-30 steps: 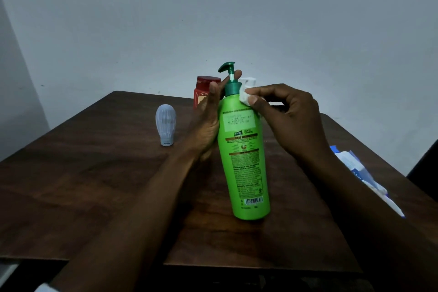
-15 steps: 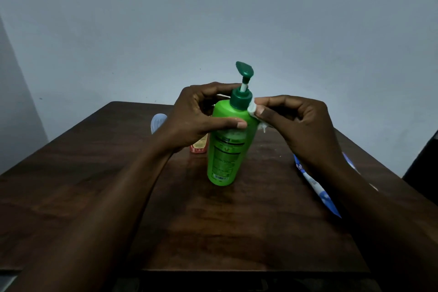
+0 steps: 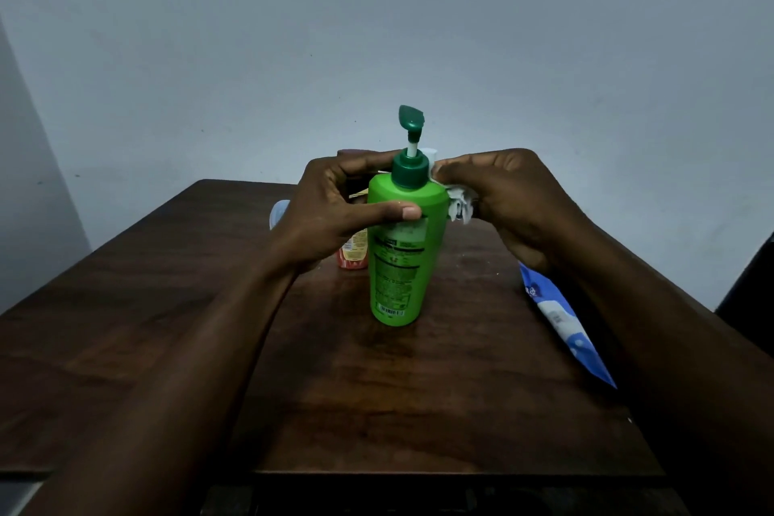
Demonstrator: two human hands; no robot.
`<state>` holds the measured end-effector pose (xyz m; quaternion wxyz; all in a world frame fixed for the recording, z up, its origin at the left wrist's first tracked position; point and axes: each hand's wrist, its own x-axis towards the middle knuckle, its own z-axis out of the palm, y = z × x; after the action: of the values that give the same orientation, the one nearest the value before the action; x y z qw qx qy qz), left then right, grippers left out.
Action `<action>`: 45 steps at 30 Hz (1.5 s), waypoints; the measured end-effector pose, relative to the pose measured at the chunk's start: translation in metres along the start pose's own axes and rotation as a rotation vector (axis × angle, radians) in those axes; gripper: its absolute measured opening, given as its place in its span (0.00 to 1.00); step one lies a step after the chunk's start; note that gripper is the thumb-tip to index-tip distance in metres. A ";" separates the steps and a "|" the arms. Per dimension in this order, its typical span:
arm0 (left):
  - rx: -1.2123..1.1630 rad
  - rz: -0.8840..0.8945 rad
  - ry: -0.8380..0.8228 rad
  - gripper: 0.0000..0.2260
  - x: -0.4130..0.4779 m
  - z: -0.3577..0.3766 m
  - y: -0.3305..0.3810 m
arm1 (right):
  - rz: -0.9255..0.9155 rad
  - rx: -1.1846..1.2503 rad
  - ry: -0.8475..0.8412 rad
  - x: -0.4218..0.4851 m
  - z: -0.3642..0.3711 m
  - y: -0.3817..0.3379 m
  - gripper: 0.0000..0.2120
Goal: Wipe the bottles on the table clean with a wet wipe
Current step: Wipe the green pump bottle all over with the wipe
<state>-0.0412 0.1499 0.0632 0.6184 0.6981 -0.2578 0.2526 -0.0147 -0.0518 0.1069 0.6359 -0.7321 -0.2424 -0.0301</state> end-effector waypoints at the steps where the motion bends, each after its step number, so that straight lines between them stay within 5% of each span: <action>1: -0.009 -0.002 0.005 0.22 0.000 0.000 0.000 | -0.022 -0.034 0.009 -0.001 0.000 0.000 0.05; 11: -0.012 -0.004 0.005 0.22 0.000 -0.002 -0.005 | -0.715 -0.615 0.297 -0.046 0.017 0.016 0.07; 17: -0.063 -0.042 0.074 0.25 0.002 0.008 -0.013 | -0.414 -0.310 0.270 -0.035 0.007 0.010 0.04; 23: 0.141 -0.072 0.207 0.24 -0.008 0.027 -0.020 | -0.318 -0.284 0.234 -0.021 -0.002 0.009 0.04; 30: 0.398 -0.064 0.275 0.46 -0.020 0.052 -0.019 | -0.264 -0.244 0.230 -0.018 0.006 0.006 0.06; 45: 0.269 -0.094 0.093 0.41 -0.012 0.038 -0.023 | -0.005 -0.079 0.057 0.032 0.004 0.012 0.06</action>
<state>-0.0331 0.1150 0.0343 0.5418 0.7734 -0.1599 0.2876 0.0168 -0.0393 0.1064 0.6129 -0.7549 -0.2249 -0.0620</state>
